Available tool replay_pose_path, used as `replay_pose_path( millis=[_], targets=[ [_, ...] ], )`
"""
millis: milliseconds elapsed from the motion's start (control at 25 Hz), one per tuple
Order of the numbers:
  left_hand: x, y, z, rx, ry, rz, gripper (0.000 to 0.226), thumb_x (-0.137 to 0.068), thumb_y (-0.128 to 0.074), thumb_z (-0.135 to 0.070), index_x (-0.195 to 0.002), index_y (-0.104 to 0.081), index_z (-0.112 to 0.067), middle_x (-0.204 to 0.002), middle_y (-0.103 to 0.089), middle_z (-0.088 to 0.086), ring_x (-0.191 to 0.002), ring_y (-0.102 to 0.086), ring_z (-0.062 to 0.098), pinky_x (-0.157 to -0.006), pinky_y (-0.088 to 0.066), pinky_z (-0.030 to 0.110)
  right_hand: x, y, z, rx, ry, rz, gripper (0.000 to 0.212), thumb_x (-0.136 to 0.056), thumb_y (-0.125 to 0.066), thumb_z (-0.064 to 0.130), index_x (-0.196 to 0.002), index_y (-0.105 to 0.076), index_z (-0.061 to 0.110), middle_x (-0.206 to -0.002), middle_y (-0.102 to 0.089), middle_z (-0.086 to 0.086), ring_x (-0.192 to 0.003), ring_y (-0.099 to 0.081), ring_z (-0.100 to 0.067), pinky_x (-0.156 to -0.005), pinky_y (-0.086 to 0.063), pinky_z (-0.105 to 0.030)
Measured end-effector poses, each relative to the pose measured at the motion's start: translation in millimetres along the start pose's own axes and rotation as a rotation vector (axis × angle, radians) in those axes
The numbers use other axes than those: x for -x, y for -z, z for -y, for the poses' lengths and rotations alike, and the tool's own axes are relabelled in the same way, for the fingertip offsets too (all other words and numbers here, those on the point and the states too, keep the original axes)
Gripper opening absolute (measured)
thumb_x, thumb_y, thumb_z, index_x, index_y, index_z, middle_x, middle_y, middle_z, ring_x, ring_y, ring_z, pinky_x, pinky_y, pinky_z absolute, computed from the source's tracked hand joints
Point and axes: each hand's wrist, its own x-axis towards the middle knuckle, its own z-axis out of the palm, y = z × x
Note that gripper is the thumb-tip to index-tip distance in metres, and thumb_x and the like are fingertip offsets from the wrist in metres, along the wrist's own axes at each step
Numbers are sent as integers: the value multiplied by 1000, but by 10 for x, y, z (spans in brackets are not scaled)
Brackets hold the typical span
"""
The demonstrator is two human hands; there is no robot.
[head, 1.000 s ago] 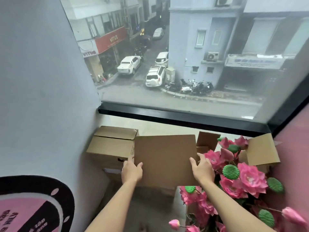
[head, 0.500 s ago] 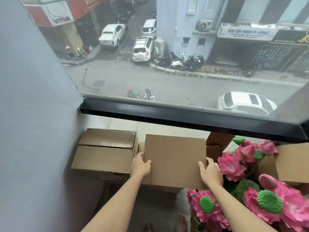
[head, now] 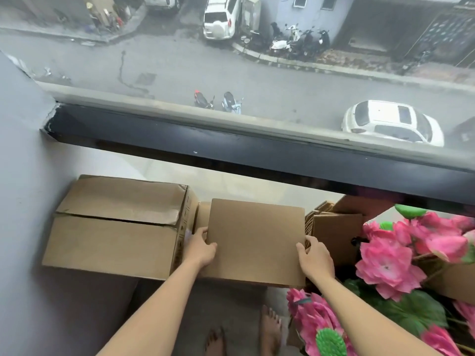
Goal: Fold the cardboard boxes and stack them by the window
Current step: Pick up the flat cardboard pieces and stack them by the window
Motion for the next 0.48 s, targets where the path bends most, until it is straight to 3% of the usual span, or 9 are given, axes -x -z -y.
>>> replay_pose_path(
  millis=[160, 280, 400, 480],
  targets=[
    [-103, -259, 64, -70, -7, 5, 57, -93, -63, -24, -147, -43, -25, -129, -54, 5, -111, -55, 21, -97, -45, 34, -110, -227, -23, -65, -17, 12, 41, -99, -53, 38, -135, -54, 18, -122, -57, -11, -111, -58, -31, -88, -46, -37],
    [-14, -419, 53, -271, -60, -84, 59, -95, -59, -30, -149, -36, -26, -140, -44, 7, -125, -49, 25, -99, -45, 37, -127, -300, -90, -60, -98, -56, 49, -96, -58, 41, -136, -50, 14, -129, -49, -15, -120, -49, -33, -94, -43, -40],
    [125, -612, -20, -573, -291, -152, 60, -96, -53, -35, -151, -32, -28, -139, -42, 3, -127, -42, 22, -102, -43, 36, -151, -280, -265, 1, -175, -68, 61, -95, -58, 46, -144, -42, 14, -136, -44, -18, -127, -41, -36, -99, -39, -44],
    [173, -727, -57, -673, -397, -110, 59, -96, -51, -36, -151, -30, -30, -141, -40, 2, -128, -39, 21, -104, -40, 36, -157, -274, -357, -8, -165, -28, 63, -96, -55, 48, -147, -39, 16, -135, -47, -17, -125, -46, -36, -98, -43, -44]
  ],
)
